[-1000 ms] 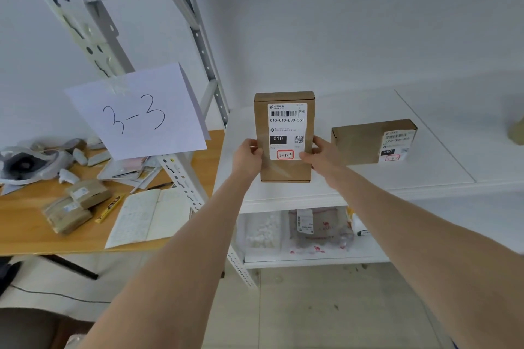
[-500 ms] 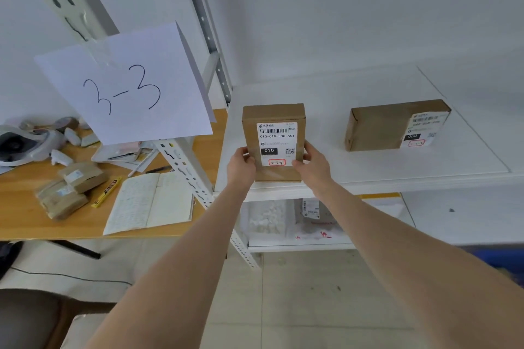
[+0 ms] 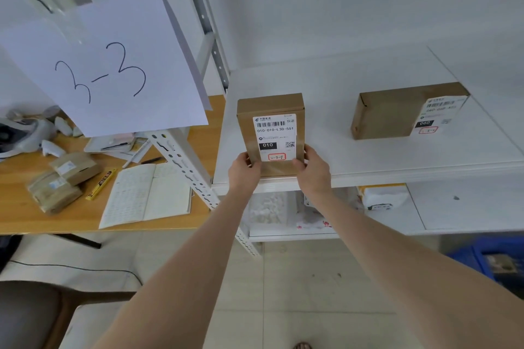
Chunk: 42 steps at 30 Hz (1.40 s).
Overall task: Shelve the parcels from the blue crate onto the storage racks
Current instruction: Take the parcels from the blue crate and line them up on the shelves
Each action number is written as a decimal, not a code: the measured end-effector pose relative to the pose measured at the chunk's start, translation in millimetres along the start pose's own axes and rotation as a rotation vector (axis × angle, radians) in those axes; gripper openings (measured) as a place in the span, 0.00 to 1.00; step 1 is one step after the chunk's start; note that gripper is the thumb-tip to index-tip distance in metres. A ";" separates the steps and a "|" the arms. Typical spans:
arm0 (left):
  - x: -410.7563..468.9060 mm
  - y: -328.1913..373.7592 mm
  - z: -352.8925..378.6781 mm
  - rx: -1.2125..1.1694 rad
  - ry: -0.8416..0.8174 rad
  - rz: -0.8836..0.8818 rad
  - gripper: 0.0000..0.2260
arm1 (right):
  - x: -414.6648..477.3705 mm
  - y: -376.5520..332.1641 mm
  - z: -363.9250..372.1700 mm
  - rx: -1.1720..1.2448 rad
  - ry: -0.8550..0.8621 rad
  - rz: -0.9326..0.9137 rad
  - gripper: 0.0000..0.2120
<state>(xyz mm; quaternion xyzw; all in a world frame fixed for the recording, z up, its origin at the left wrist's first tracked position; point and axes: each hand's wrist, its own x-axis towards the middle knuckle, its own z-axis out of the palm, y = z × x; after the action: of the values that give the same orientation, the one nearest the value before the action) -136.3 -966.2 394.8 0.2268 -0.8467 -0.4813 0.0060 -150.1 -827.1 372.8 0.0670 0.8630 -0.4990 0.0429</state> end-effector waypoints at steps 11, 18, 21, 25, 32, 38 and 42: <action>-1.6 1.4 0.8 0.059 -0.071 -0.048 0.14 | 4.1 2.9 4.6 -0.130 0.038 -0.031 0.18; 8.0 4.5 0.0 0.066 -0.092 -0.050 0.16 | 11.4 -1.0 6.8 -0.139 0.038 -0.026 0.17; 14.0 6.2 0.2 0.093 -0.090 -0.034 0.15 | 16.5 -2.4 9.9 -0.153 0.051 -0.026 0.17; 24.8 9.2 0.7 0.126 -0.082 -0.023 0.15 | 25.2 -5.2 14.4 -0.143 0.063 -0.016 0.17; 42.8 14.2 0.9 0.130 -0.092 -0.028 0.15 | 43.6 -10.9 18.7 -0.147 0.068 -0.004 0.17; 56.5 18.0 -0.4 0.117 -0.102 -0.027 0.16 | 54.8 -15.6 22.2 -0.143 0.088 -0.019 0.17; 63.8 19.6 -0.3 0.097 -0.109 -0.024 0.16 | 62.1 -18.4 24.7 -0.143 0.082 -0.014 0.17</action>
<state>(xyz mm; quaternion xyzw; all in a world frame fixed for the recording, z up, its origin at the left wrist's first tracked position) -200.9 -982.8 397.7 0.2104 -0.8652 -0.4515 -0.0569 -214.1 -853.0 367.4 0.0782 0.8980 -0.4330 0.0088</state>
